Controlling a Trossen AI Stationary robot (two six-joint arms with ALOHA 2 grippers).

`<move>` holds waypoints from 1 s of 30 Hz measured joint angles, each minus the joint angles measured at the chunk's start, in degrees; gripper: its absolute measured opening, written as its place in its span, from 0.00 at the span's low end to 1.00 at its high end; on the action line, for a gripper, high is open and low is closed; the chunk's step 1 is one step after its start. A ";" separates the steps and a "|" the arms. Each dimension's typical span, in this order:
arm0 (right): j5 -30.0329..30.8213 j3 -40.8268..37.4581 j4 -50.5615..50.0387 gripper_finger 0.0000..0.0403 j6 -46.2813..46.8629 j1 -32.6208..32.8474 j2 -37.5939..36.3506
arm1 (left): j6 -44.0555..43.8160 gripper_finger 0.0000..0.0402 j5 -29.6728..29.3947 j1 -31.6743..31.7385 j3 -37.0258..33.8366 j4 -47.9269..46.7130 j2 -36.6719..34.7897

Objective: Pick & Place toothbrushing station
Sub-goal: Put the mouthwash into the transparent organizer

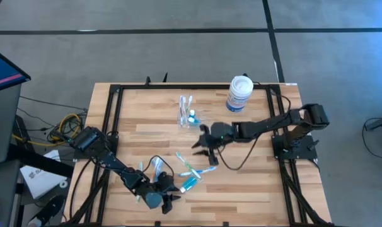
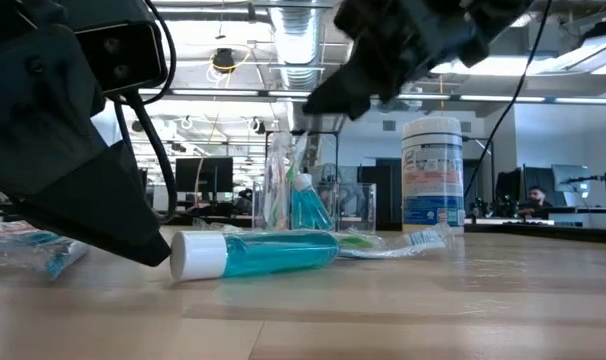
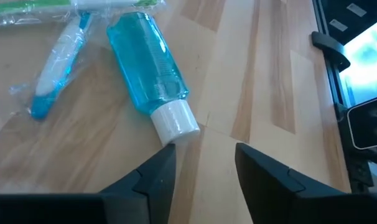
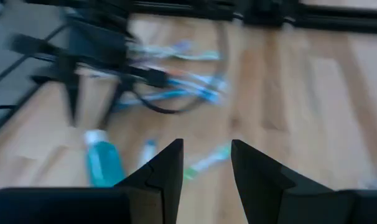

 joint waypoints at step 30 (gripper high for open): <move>3.03 16.84 -16.22 0.31 2.47 13.01 15.73 | 7.47 0.34 -2.25 4.42 0.00 -2.90 -0.39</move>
